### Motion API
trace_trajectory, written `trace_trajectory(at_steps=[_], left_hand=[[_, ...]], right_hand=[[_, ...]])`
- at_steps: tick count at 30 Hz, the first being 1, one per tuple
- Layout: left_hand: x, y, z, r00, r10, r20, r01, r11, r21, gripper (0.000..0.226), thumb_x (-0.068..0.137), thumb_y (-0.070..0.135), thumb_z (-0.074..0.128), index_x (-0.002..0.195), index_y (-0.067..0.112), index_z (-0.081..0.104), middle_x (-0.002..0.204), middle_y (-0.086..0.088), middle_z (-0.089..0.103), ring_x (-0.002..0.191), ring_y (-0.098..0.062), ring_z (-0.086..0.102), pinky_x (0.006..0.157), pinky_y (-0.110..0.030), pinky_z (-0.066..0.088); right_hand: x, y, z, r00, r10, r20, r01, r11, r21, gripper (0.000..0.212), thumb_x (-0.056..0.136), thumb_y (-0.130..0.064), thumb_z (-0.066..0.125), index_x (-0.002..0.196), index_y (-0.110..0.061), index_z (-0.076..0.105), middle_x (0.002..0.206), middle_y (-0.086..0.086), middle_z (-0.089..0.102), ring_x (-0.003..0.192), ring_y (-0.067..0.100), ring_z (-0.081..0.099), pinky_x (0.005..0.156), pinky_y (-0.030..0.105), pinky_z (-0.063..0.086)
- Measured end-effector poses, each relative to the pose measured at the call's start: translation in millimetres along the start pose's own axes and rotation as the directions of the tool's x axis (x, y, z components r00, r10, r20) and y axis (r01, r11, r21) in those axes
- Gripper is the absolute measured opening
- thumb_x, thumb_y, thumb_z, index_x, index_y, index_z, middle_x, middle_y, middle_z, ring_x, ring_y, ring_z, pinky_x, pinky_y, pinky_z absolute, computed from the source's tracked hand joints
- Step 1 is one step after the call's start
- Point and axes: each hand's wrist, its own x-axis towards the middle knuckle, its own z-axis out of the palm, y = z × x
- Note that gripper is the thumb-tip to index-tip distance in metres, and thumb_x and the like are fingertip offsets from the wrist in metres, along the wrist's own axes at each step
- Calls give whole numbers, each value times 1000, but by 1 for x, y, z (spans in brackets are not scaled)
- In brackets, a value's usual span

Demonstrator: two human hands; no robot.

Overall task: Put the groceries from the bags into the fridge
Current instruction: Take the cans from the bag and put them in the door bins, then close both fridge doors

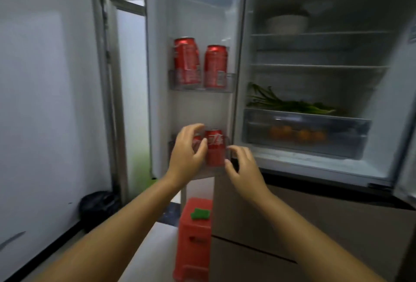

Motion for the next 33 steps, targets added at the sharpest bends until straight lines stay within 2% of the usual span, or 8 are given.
trace_trajectory(at_steps=[4, 7, 13, 16, 22, 26, 29, 33], left_hand=[[26, -33, -60, 982, -43, -181, 62, 993, 102, 43, 91, 23, 51, 131, 9, 46, 130, -9, 48, 123, -21, 45, 107, -34, 37], [53, -54, -80, 943, -222, -246, 241, 969, 48, 55, 95, 28, 50, 144, 15, 29, 148, -8, 32, 136, -21, 34, 112, -37, 31], [81, -93, -72, 864, -501, 41, 497, 838, -227, 70, 95, 57, 31, 151, 19, 13, 159, -7, 18, 145, -26, 20, 117, -45, 20], [78, -97, -60, 846, -531, 56, 519, 794, -315, 70, 94, 59, 27, 152, 21, 13, 159, -5, 16, 145, -26, 19, 117, -45, 19], [62, -92, -48, 881, -473, 2, 461, 857, -232, 68, 94, 58, 27, 152, 26, 7, 160, -2, 6, 147, -25, 12, 119, -49, 17], [43, -77, -38, 945, -316, -91, 306, 946, -103, 65, 96, 56, 27, 151, 28, 8, 161, 0, 5, 148, -21, 8, 119, -45, 11], [32, -59, -28, 980, -156, -126, 165, 985, 58, 69, 90, 59, 16, 151, 28, 5, 161, 1, 2, 149, -18, 2, 119, -48, 0], [23, -48, -5, 990, 122, -71, -103, 968, 228, 63, 94, 55, 17, 149, 36, -7, 158, 9, -12, 148, -17, -11, 118, -51, -7]], right_hand=[[25, -65, 63, 985, -161, 67, 166, 984, -71, 45, 90, -28, 52, 133, -12, 48, 133, 6, 48, 123, 24, 46, 104, 39, 39], [42, -84, 85, 990, -114, 79, 127, 973, -192, 49, 94, -30, 49, 141, -16, 40, 143, 1, 41, 133, 20, 36, 108, 36, 31], [48, -78, 96, 994, -102, 44, 110, 948, -297, 39, 94, -26, 51, 131, -14, 49, 134, 5, 45, 126, 24, 41, 99, 37, 40], [41, -67, 96, 993, -107, 58, 121, 939, -322, 32, 94, -26, 51, 125, -15, 53, 122, 4, 52, 113, 22, 48, 95, 32, 41], [35, -51, 88, 992, -120, -35, 103, 946, -308, 20, 92, -34, 55, 95, -15, 63, 97, -3, 60, 91, 14, 53, 80, 23, 38], [26, -37, 64, 992, -84, -95, 53, 955, -293, 37, 91, -40, 42, 79, -11, 61, 82, 1, 59, 79, 18, 55, 70, 27, 41], [14, -17, 41, 992, -23, -123, -10, 966, -258, 46, 91, -40, 33, 83, -7, 63, 87, 5, 59, 83, 22, 56, 70, 36, 48], [-1, 13, 3, 988, 95, -122, -114, 980, -164, 25, 99, -23, 43, 101, -8, 62, 95, -2, 51, 85, 14, 50, 71, 26, 38]])
